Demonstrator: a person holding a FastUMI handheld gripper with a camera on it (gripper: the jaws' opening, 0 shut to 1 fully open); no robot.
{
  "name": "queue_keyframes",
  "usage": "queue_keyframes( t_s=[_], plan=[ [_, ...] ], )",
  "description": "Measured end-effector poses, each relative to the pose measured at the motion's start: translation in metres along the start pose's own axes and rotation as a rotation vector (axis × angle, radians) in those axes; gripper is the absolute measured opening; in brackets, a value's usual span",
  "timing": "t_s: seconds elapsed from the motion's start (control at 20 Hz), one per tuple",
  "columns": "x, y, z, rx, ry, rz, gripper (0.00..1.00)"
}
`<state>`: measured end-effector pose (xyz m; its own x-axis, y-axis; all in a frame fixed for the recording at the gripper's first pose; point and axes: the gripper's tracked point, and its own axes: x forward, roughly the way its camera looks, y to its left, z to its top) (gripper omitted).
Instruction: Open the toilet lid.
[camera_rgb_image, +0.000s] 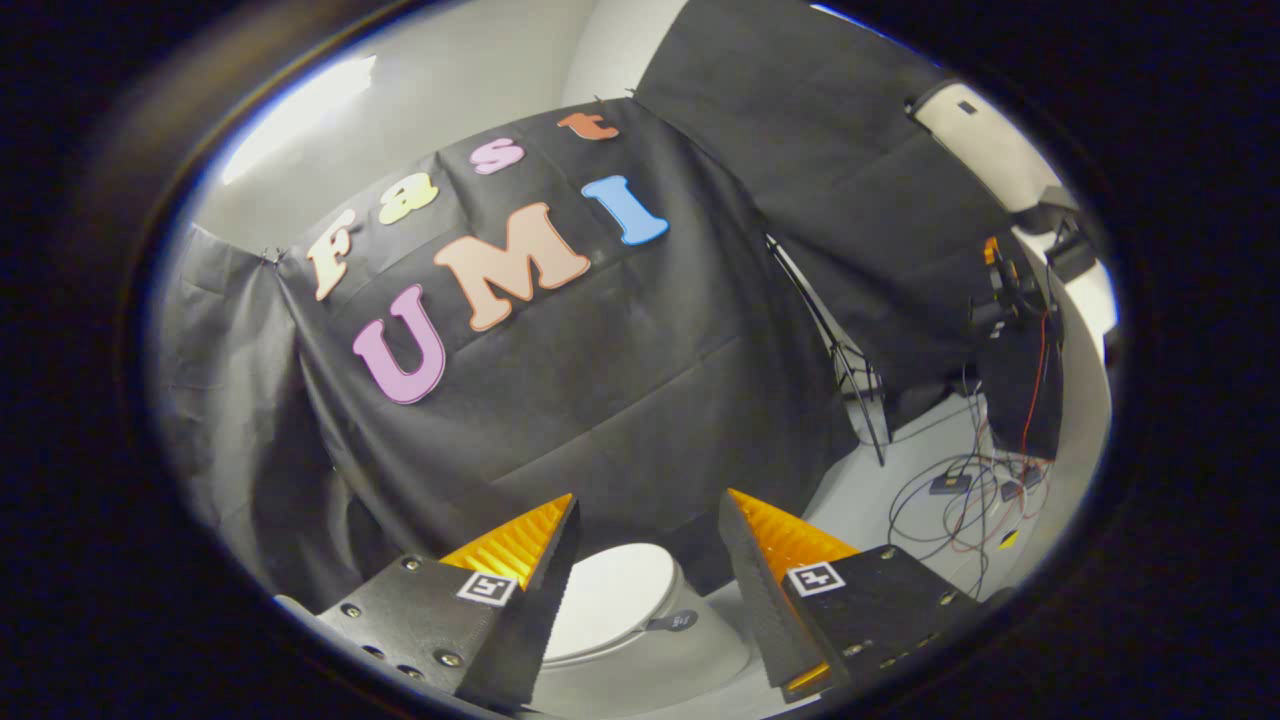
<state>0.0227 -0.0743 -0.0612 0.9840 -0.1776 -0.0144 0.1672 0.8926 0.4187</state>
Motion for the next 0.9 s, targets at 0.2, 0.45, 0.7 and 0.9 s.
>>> queue_keyframes(
  t_s=[0.2,0.45,0.7,0.9],
  plan=[
    [0.018,-0.018,-0.036,0.130,0.039,-0.028,0.83],
    [0.048,-0.016,-0.114,0.313,0.125,-0.052,0.83],
    [0.072,-0.014,-0.195,0.434,0.201,-0.124,0.73],
    [0.083,-0.040,-0.239,0.466,0.237,-0.233,0.73]
  ],
)
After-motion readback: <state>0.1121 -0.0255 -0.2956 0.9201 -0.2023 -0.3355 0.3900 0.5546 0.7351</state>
